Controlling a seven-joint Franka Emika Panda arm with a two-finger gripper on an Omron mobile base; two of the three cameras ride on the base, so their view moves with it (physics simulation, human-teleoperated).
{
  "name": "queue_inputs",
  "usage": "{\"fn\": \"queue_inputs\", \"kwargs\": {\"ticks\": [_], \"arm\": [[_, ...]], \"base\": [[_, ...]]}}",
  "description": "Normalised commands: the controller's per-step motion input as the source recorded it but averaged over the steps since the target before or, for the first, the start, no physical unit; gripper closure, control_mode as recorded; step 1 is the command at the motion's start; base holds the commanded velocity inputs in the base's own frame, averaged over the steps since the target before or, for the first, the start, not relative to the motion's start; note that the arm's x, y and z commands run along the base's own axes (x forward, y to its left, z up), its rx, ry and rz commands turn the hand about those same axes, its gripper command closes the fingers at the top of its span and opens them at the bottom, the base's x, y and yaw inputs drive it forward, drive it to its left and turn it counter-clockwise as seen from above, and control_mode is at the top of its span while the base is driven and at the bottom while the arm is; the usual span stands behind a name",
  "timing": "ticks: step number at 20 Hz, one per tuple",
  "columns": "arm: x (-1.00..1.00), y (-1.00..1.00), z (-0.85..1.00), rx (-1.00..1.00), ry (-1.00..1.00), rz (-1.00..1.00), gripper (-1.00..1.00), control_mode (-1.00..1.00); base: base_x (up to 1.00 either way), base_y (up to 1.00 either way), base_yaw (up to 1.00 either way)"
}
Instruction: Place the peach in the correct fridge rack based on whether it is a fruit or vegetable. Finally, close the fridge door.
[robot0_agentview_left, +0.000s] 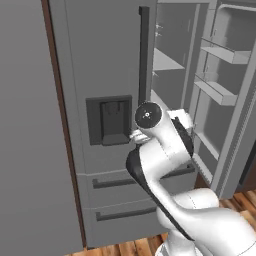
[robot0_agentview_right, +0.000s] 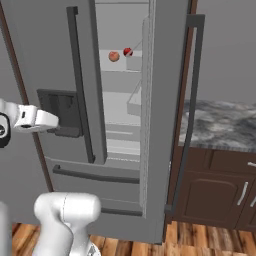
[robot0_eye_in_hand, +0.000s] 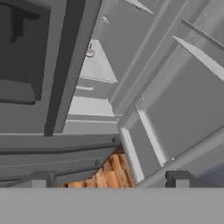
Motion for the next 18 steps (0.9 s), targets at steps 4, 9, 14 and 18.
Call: {"fn": "queue_inputs", "kwargs": {"ticks": [4, 9, 14, 18], "arm": [[-0.42, -0.54, 0.00, 0.70, 0.07, 0.00, -1.00, -1.00], [-0.53, -0.83, 0.03, 0.76, 0.00, -0.01, -1.00, -1.00], [-0.89, -0.91, 0.02, 0.64, -0.19, 0.00, -1.00, -1.00], [-0.53, -0.99, 0.00, 0.48, -0.23, -0.12, -1.00, -1.00]], "base": [[0.00, 0.00, 0.00], [0.00, 0.00, 0.00], [0.00, 0.00, 0.00], [0.00, 0.00, 0.00]]}}
